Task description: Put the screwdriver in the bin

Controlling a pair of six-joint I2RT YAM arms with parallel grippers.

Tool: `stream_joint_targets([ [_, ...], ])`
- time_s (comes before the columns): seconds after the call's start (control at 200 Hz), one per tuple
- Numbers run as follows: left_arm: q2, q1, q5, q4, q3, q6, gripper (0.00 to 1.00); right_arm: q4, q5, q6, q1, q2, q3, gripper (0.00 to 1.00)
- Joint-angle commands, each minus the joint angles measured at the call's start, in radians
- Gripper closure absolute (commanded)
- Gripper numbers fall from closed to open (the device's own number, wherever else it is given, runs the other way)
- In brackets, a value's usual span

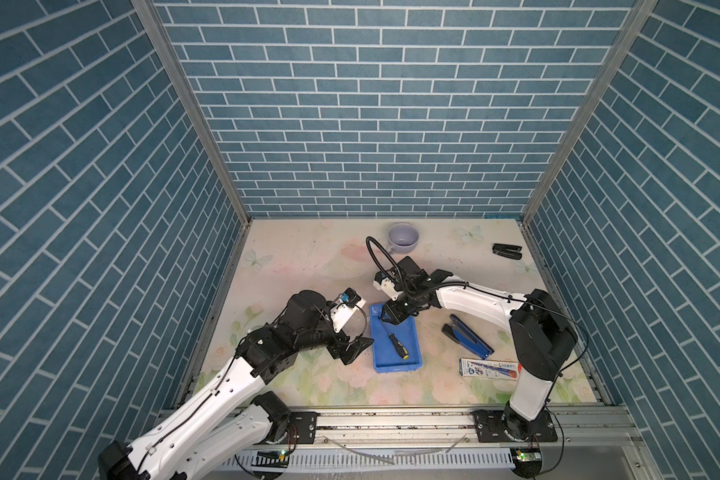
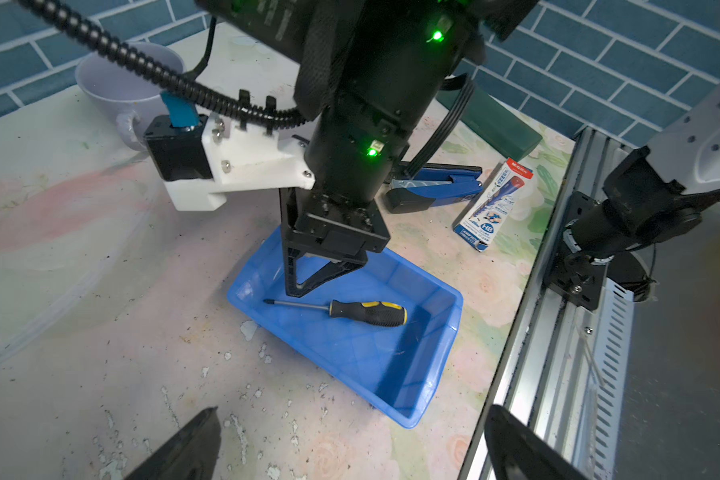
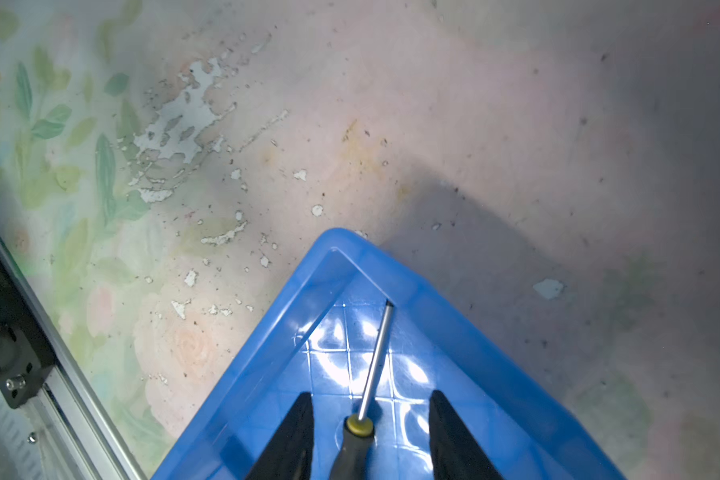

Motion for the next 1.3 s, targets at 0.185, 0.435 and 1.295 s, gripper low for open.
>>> stream_joint_targets([
  [0.185, 0.05, 0.004, -0.258, 0.205, -0.026, -0.006, 0.0, 0.064, 0.035, -0.017, -0.04, -0.194, -0.003, 0.19],
  [0.435, 0.199, 0.07, -0.416, 0.432, -0.034, -0.008, 0.0, 0.186, 0.155, 0.062, -0.214, -0.347, -0.114, 0.01],
  [1.295, 0.458, 0.504, -0.575, 1.1, -0.375, 0.101, 0.0, 0.896, 0.415, 0.036, -0.897, -0.512, -0.764, 0.02],
])
